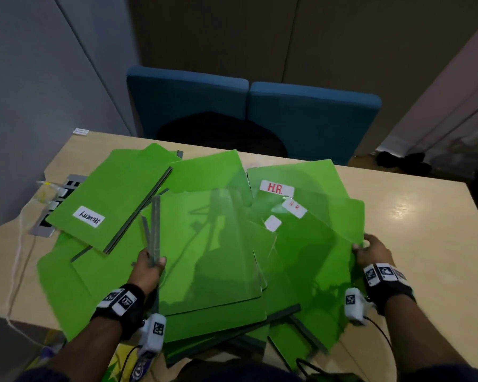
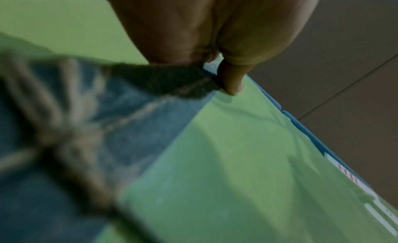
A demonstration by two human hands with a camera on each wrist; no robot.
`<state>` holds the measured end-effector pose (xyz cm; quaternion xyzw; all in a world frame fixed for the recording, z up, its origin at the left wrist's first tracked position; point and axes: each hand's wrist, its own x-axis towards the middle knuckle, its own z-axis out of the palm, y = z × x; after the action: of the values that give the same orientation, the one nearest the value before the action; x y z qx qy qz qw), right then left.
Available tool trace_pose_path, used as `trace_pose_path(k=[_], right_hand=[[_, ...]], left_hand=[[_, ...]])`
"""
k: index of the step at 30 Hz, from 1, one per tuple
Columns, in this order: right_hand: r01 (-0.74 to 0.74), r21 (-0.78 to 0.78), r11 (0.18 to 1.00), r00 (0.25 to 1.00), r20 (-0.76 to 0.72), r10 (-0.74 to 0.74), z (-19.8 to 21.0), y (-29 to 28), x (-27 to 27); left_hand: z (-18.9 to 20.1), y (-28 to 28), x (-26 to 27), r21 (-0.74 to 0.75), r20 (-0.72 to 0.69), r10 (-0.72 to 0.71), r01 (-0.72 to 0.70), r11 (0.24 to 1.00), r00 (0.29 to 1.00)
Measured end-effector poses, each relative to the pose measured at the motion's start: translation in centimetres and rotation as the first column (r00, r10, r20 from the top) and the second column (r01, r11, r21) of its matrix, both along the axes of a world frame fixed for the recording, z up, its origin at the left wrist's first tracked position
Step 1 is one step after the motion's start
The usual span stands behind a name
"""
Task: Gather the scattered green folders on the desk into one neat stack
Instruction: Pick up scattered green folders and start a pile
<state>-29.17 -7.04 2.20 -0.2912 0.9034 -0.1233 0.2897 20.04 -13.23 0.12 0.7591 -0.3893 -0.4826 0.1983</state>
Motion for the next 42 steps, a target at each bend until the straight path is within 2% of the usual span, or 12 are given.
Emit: trace_pose_path(k=[3,6,8,10,12,18,23,26,29,32,36,42], right_hand=[[-0.016,0.170,0.985,0.999,-0.031,0.022,-1.5,2.6,-0.6],[-0.054,0.110,0.992,0.972,-0.223,0.077,-0.7,2.3,-0.3],[-0.206,0.131,0.970,0.905,-0.351,0.240,0.6,0.5,-0.3],[-0.336,0.208,0.919,0.830,-0.396,0.393,1.3,-2.0,-0.5],[-0.407,0.281,0.869,0.793,-0.365,0.489,1.0,-4.3,-1.0],[-0.582,0.398,0.709,0.739,-0.105,0.666,-2.5,-8.0,-1.0],[-0.488,0.407,0.772,0.776,-0.203,0.597,-3.4,-7.9,-1.2],[-0.440,0.339,0.831,0.844,-0.161,0.512,-2.7,-7.4,-2.0],[-0.493,0.288,0.821,0.835,-0.109,0.540,-1.5,-6.7,-2.4],[-0.478,0.212,0.853,0.862,-0.075,0.502,0.8,-6.2,-3.4],[-0.368,0.124,0.922,0.919,-0.102,0.381,4.2,-4.3,-6.5],[-0.071,-0.221,0.973,0.988,0.117,0.099,6.6,2.9,-11.2]], left_hand=[[0.0,-0.6,-0.5,-0.017,0.009,-0.019,0.019,1.000,1.000],[0.1,-1.3,-1.2,-0.042,0.002,-0.025,0.025,0.999,1.000],[0.1,-1.4,-1.6,-0.038,0.014,-0.025,0.025,0.999,1.000],[0.0,-1.2,-1.9,-0.032,0.046,-0.028,0.030,0.999,0.999],[-0.1,-0.8,-1.9,-0.033,0.068,-0.028,0.030,0.999,0.997],[-0.4,-0.6,-2.1,-0.026,0.120,-0.043,0.046,0.999,0.992],[-0.5,-0.5,-2.3,-0.005,0.106,-0.027,0.027,1.000,0.994],[-0.6,-0.3,-2.3,-0.011,0.115,-0.031,0.033,0.999,0.993],[-0.6,-0.3,-2.4,-0.006,0.103,-0.036,0.036,0.999,0.994],[-0.7,-0.3,-2.3,-0.010,0.121,-0.045,0.047,0.999,0.992],[-0.9,-0.3,-2.0,-0.020,0.111,-0.042,0.045,0.999,0.993],[-1.0,-0.1,-1.8,-0.034,0.113,-0.070,0.074,0.997,0.991]])
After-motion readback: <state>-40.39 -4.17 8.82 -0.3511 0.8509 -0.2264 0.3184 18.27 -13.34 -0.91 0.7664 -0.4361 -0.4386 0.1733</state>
